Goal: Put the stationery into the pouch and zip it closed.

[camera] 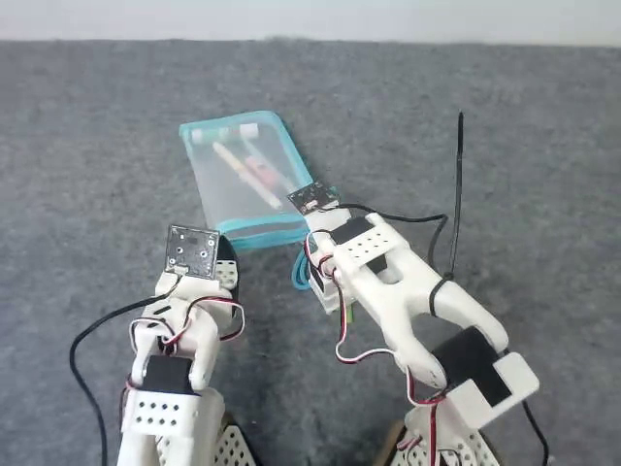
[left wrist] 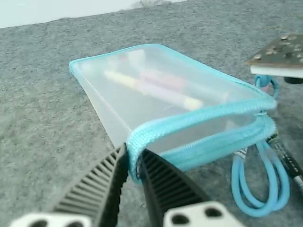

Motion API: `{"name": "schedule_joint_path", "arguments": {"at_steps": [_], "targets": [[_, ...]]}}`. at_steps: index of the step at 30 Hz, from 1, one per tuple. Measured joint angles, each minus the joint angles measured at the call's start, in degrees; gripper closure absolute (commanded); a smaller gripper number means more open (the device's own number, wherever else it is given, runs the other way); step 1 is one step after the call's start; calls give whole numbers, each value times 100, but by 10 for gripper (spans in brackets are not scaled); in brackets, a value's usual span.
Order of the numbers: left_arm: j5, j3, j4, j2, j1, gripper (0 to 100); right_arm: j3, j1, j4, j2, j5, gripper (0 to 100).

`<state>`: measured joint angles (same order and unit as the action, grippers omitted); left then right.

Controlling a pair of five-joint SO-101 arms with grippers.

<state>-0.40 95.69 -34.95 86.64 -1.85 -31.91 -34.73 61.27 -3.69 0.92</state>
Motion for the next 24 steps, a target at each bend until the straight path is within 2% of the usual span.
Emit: {"name": "schedule_joint_path", "arguments": {"at_steps": [3,8,13,19,24], "targets": [[0,0,0,0,0,989,0,79,0,-9,0,994],[0,0,0,0,0,989,0,360,-9,-9,0,992],[0,0,0,0,0,989,158,1196,492,9,-62,991],[0,0,0,0,0,989,255,2101,1090,914,-624,991],[0,0,0,0,0,989,255,1881,1749,2312,-1407,991]]}}
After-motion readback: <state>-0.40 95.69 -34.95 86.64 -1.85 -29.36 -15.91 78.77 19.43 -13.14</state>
